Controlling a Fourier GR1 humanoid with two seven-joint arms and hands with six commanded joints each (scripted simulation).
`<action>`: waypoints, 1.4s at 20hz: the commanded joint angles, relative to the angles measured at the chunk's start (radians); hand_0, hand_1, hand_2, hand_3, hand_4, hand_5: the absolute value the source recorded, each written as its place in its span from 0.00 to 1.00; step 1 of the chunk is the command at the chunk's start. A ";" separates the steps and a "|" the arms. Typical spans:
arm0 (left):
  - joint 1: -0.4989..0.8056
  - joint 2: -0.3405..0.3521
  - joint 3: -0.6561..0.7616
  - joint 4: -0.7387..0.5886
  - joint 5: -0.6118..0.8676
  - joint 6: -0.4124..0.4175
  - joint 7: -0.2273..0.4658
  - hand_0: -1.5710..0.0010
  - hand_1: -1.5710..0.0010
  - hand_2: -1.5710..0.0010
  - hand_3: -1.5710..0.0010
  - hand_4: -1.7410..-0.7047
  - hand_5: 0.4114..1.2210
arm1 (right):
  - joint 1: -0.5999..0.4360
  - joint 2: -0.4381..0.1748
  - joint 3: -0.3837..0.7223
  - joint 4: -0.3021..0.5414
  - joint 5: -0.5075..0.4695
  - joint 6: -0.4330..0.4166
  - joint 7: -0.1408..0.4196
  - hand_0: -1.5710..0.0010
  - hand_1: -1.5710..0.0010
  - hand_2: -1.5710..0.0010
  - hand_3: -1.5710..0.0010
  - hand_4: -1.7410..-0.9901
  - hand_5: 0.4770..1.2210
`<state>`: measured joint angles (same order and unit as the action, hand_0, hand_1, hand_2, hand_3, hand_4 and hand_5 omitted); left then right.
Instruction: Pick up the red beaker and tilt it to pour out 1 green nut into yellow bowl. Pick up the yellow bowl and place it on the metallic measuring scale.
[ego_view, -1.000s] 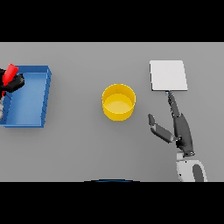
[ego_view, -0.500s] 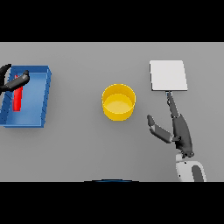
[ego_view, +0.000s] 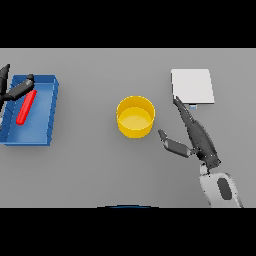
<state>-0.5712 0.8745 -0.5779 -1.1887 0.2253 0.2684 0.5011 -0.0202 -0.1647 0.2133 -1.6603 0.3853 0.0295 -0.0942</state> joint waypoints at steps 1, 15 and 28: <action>0.000 0.000 -0.001 -0.001 -0.003 0.003 0.000 0.99 0.99 0.99 0.99 0.92 0.36 | -0.020 -0.024 0.009 0.012 0.016 0.023 0.007 1.00 1.00 1.00 1.00 0.68 0.31; -0.006 -0.002 -0.012 -0.007 -0.006 -0.006 -0.006 1.00 1.00 1.00 1.00 0.91 0.38 | -0.418 -0.204 0.257 0.219 0.316 0.278 -0.001 1.00 1.00 1.00 1.00 0.62 0.25; -0.016 0.013 -0.004 0.008 0.003 -0.031 -0.013 1.00 1.00 1.00 1.00 0.91 0.40 | -0.603 -0.151 0.381 0.470 0.374 0.397 -0.073 1.00 1.00 1.00 1.00 0.61 0.26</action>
<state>-0.5871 0.8874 -0.5814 -1.1809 0.2277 0.2383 0.4892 -0.6229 -0.3154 0.5943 -1.1908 0.7594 0.4263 -0.1643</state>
